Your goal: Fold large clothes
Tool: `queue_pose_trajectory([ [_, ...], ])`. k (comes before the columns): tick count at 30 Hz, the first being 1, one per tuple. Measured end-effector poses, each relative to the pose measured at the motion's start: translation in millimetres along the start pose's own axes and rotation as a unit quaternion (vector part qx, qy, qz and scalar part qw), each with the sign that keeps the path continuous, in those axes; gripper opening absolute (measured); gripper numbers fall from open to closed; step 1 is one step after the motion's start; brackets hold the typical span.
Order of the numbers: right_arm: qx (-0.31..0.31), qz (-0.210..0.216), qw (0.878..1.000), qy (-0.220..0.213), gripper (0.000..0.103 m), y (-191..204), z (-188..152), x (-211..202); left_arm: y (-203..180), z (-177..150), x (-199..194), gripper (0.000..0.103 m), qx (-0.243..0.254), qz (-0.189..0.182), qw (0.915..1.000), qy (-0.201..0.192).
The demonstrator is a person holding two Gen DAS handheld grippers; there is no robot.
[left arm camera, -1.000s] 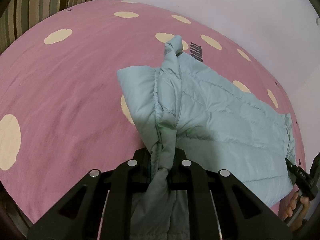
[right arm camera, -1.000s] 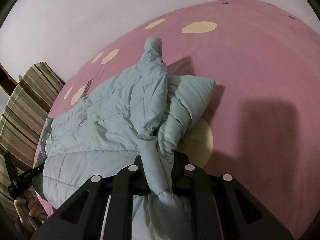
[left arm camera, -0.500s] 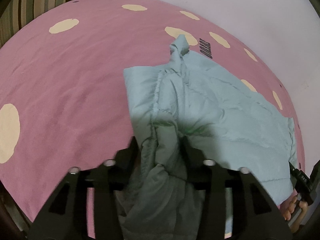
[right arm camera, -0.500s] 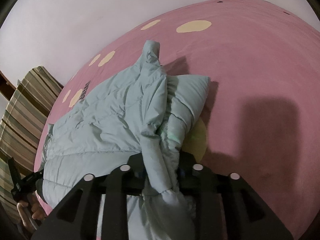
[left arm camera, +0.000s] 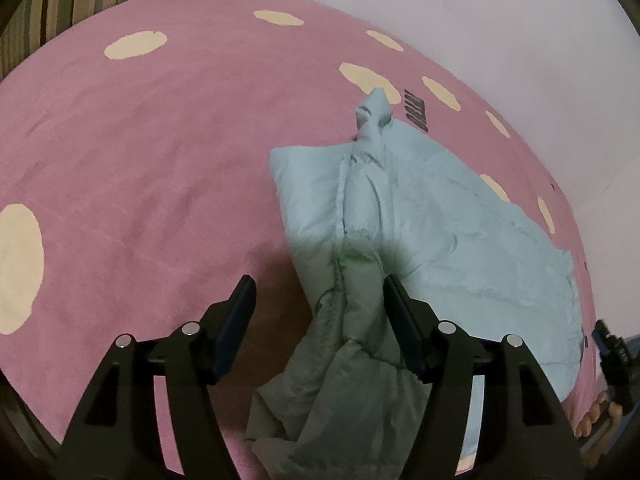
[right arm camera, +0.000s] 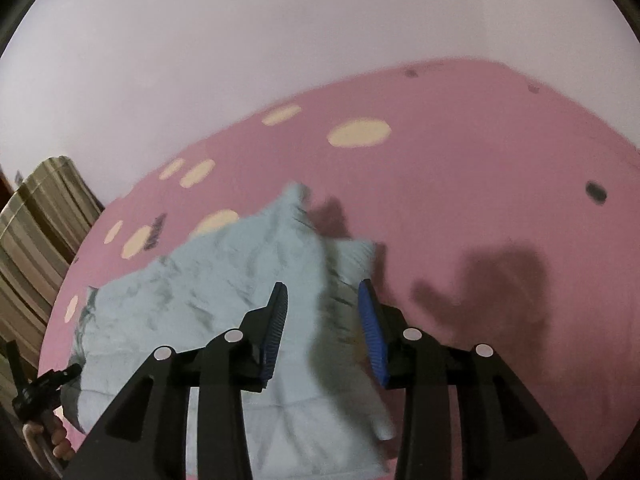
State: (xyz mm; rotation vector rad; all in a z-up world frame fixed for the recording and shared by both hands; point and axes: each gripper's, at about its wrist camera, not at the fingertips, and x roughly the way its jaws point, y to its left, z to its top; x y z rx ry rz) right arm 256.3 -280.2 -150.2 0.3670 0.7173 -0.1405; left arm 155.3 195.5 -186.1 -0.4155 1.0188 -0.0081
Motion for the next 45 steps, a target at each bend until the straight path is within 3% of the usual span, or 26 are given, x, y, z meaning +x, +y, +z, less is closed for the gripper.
queue_pose_trajectory([
  [2, -0.019, 0.018, 1.000, -0.001, 0.031, 17.4, -3.1, -2.0, -0.7, -1.6, 2.6, 0.065, 0.004, 0.000, 1.0000, 0.004],
  [6, -0.071, 0.063, 0.995, 0.040, 0.024, 64.7, -18.7, 13.1, -2.4, -0.7, 5.3, 0.065, 0.011, 0.003, 0.9999, 0.004],
  [14, -0.138, 0.090, 0.983, 0.080, 0.023, 148.0, -39.1, 47.0, -4.6, 2.9, 7.2, 0.066, 0.020, 0.010, 0.9997, 0.001],
  [22, -0.177, 0.052, 0.977, 0.111, 0.023, 172.1, -72.4, 76.4, 0.9, 9.5, 13.4, 0.071, 0.016, 0.001, 0.9999, 0.006],
  [30, -0.185, 0.042, 0.975, 0.116, 0.023, 172.4, -80.8, 78.3, 1.8, 18.6, 25.1, 0.071, 0.012, -0.020, 0.9994, 0.025],
  [32, -0.187, 0.040, 0.975, 0.114, 0.023, 171.7, -82.1, 77.0, 1.7, 19.7, 28.5, 0.066, 0.008, -0.028, 0.9992, 0.029],
  [37, -0.191, 0.036, 0.974, 0.114, 0.023, 175.2, -81.1, 79.1, -1.7, 20.2, 35.0, 0.029, 0.003, -0.072, 0.9963, 0.047],
  [40, -0.195, 0.034, 0.974, 0.112, 0.023, 176.2, -81.7, 79.8, -7.3, 20.1, 28.2, 0.019, 0.002, -0.076, 0.9962, 0.042],
  [45, -0.202, 0.029, 0.973, 0.110, 0.023, 177.3, -83.5, 81.2, -24.3, 21.1, 3.4, 0.015, 0.018, -0.067, 0.9975, 0.012],
])
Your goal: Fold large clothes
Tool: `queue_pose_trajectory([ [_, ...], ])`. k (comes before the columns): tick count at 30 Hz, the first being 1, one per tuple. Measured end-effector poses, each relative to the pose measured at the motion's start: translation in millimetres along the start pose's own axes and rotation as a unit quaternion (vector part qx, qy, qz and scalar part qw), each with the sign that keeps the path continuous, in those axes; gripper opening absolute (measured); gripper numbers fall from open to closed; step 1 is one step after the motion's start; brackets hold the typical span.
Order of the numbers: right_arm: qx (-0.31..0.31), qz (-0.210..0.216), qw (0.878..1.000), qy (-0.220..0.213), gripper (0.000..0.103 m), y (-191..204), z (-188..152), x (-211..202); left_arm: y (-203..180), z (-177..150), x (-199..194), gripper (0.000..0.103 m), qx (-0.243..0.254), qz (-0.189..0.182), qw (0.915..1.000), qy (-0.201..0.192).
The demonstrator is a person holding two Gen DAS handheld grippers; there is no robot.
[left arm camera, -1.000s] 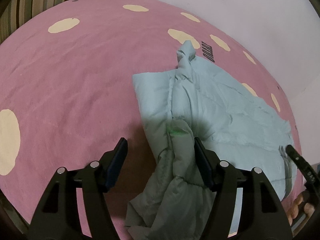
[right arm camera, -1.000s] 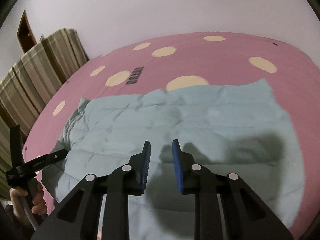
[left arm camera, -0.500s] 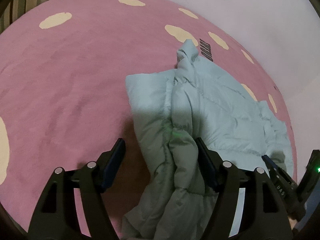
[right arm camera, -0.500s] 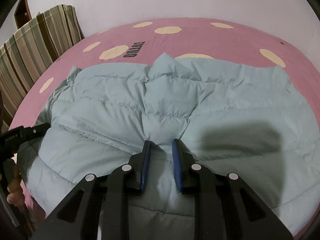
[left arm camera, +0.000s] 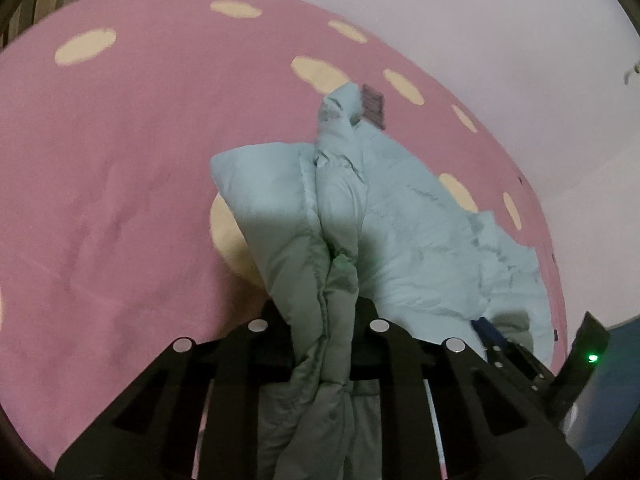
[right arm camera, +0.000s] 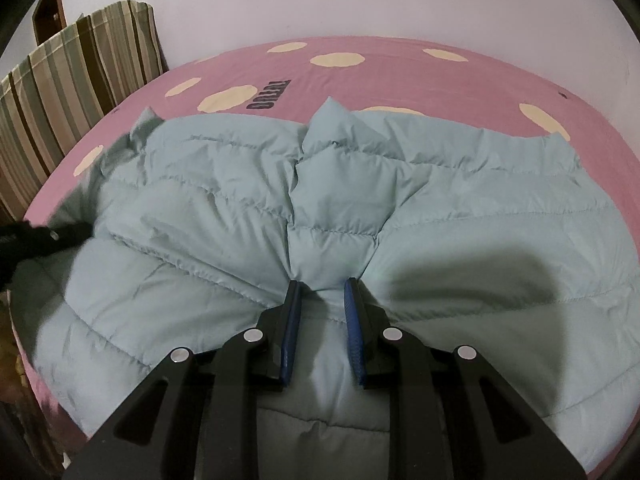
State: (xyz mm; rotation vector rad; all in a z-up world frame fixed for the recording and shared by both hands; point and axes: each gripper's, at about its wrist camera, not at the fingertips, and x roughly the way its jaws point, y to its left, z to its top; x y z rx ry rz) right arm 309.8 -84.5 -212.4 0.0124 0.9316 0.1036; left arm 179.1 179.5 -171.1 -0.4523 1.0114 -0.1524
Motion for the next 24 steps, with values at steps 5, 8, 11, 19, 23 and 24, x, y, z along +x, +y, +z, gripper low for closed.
queue_pose_trajectory([
  [5, -0.003, -0.004, 1.000, 0.001, 0.023, 1.5, -0.9, 2.0, -36.0, 7.0, -30.7, 0.014, 0.029, -0.016, 0.9988, -0.035],
  [8, -0.003, -0.003, 1.000, 0.001, 0.023, 0.7, -0.7, 1.9, -56.5, 8.4, -42.3, 0.014, 0.044, -0.021, 0.9977, -0.047],
  [11, -0.003, -0.002, 1.000, -0.009, 0.023, -0.5, 0.7, -5.2, -76.6, 8.3, -48.4, 0.014, 0.064, -0.010, 0.9962, -0.059],
  [19, 0.007, -0.014, 0.999, -0.046, 0.023, -20.3, -1.2, -45.7, -113.4, 7.4, -54.2, 0.014, 0.091, 0.001, 0.9933, -0.071],
  [23, 0.020, -0.034, 0.997, -0.067, 0.024, -43.1, -4.8, -70.5, -137.1, 1.3, -55.5, 0.014, 0.115, 0.009, 0.9903, -0.078],
  [24, 0.024, -0.039, 0.997, -0.069, 0.025, -49.2, -4.8, -74.8, -145.1, -0.9, -55.3, 0.014, 0.123, 0.011, 0.9892, -0.080],
])
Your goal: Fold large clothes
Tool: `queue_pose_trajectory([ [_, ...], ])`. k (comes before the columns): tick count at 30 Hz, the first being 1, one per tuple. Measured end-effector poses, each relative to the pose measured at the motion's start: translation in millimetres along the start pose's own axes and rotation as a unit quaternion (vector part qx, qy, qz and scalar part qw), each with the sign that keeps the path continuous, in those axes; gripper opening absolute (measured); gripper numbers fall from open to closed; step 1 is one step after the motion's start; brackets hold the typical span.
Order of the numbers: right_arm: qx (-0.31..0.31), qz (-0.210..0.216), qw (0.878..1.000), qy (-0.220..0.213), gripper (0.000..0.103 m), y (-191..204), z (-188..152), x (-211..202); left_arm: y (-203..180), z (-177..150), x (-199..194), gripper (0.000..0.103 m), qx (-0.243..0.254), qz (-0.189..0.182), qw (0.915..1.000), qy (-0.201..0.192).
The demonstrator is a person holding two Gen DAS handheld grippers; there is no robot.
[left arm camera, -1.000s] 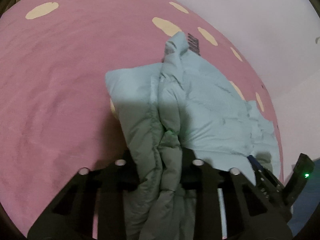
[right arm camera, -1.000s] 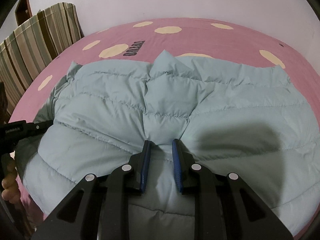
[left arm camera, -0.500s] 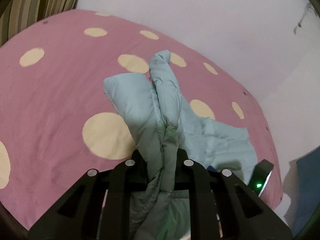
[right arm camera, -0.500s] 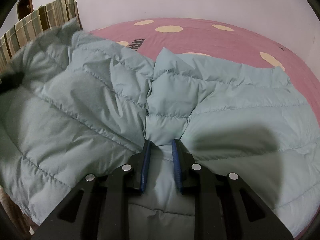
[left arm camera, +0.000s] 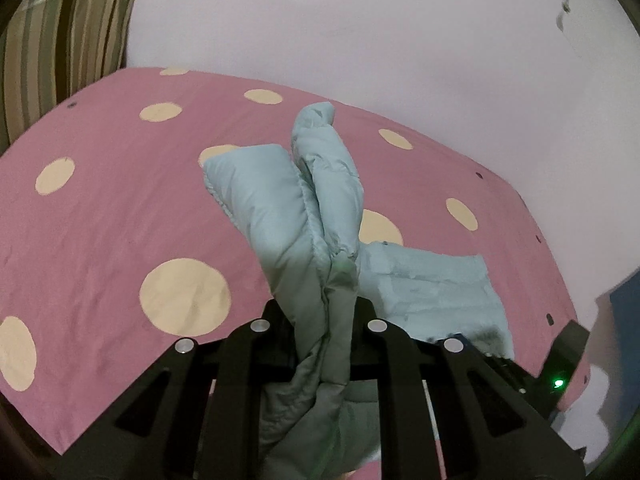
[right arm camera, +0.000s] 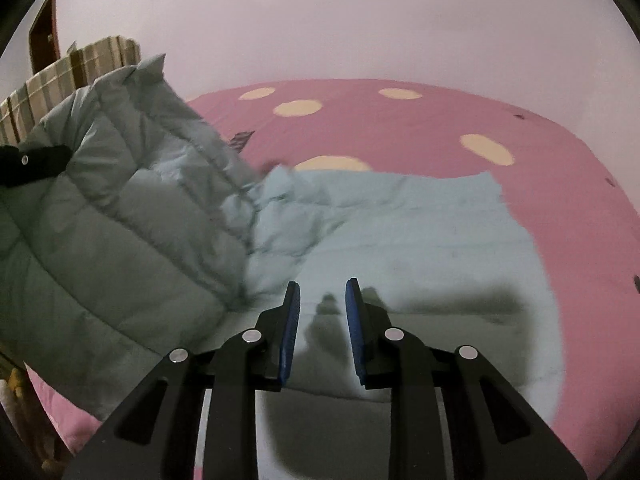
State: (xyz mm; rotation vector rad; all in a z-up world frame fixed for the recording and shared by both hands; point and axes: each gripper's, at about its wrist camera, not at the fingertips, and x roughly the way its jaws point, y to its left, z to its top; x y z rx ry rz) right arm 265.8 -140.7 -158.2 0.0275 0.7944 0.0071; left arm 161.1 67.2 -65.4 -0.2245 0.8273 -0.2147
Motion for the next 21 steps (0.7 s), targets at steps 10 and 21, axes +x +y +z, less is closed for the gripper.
queue_pose_trajectory([
  [10, 0.063, -0.055, 0.996, -0.005, 0.040, -82.2, -6.3, -30.4, -73.4, -7.0, 15.2, 0.014, 0.064, -0.009, 0.9979, 0.003],
  [21, 0.123, -0.085, 0.989, 0.001, 0.040, -153.1, -24.9, -39.5, -150.6, -45.1, 78.6, 0.014, 0.125, -0.023, 0.9900, 0.062],
])
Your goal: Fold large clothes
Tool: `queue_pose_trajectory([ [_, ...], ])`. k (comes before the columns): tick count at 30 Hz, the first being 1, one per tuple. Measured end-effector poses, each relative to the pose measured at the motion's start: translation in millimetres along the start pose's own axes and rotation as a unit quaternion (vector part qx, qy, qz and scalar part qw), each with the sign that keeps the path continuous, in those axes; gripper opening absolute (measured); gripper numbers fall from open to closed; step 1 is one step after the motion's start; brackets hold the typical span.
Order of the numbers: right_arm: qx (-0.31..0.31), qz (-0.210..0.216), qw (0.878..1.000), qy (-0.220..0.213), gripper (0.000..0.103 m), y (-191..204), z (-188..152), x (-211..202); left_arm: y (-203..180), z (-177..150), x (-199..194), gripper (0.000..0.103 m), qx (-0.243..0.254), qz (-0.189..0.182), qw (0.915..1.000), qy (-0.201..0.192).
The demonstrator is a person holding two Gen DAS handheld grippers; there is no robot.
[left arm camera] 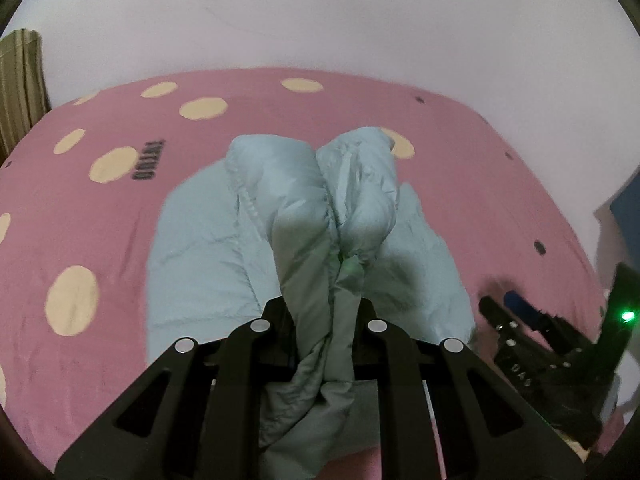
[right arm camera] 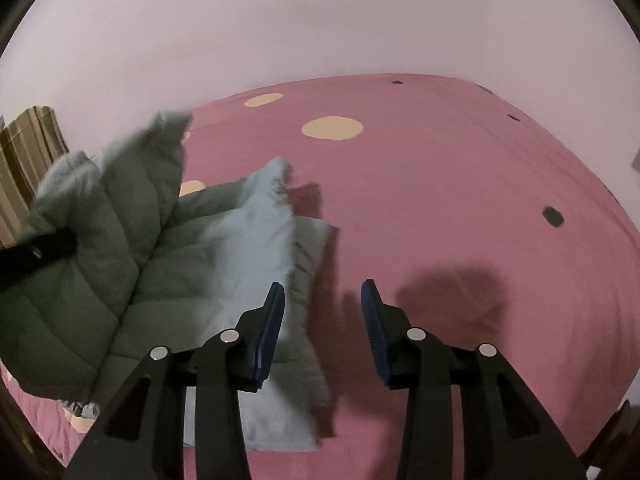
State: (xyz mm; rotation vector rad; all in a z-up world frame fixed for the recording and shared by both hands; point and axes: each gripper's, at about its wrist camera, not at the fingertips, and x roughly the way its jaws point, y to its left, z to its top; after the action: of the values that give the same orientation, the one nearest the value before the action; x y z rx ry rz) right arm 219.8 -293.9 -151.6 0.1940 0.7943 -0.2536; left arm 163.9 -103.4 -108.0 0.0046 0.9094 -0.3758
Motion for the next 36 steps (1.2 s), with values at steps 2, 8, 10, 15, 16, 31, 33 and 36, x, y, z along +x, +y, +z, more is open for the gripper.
queue_pose_trajectory([
  [2, 0.006, -0.001, 1.000, 0.003, 0.040, -7.2, -1.6, 1.6, -11.9, -5.1, 14.4, 0.014, 0.009, 0.003, 0.9999, 0.010],
  [8, 0.021, -0.004, 1.000, 0.009, 0.041, -25.7, -5.1, 2.4, -41.9, -20.8, 37.7, 0.014, 0.036, 0.009, 0.9991, 0.023],
  [10, 0.024, -0.006, 1.000, 0.010, 0.041, -29.5, -5.2, 2.7, -46.8, -25.0, 45.4, 0.015, 0.043, 0.009, 0.9987, 0.027],
  [15, 0.027, -0.010, 1.000, 0.009, 0.041, -33.5, -4.1, 1.9, -52.7, -27.8, 46.9, 0.023, 0.050, 0.004, 0.9984, 0.027],
  [16, 0.027, -0.011, 1.000, 0.009, 0.041, -34.2, -3.6, 1.8, -53.6, -27.7, 43.8, 0.026, 0.051, 0.004, 0.9984, 0.025],
  [31, 0.017, -0.019, 1.000, 0.001, 0.041, -27.5, -1.4, -11.4, -63.8, -35.7, -32.7, 0.061, 0.065, -0.021, 0.9974, -0.025],
  [33, 0.015, -0.019, 1.000, -0.002, 0.041, -25.4, -0.5, -14.4, -59.4, -35.8, -44.3, 0.062, 0.063, -0.021, 0.9971, -0.037],
  [36, 0.009, -0.021, 1.000, -0.007, 0.041, -18.8, 0.4, -20.1, -44.3, -36.3, -57.2, 0.062, 0.049, -0.018, 0.9976, -0.044],
])
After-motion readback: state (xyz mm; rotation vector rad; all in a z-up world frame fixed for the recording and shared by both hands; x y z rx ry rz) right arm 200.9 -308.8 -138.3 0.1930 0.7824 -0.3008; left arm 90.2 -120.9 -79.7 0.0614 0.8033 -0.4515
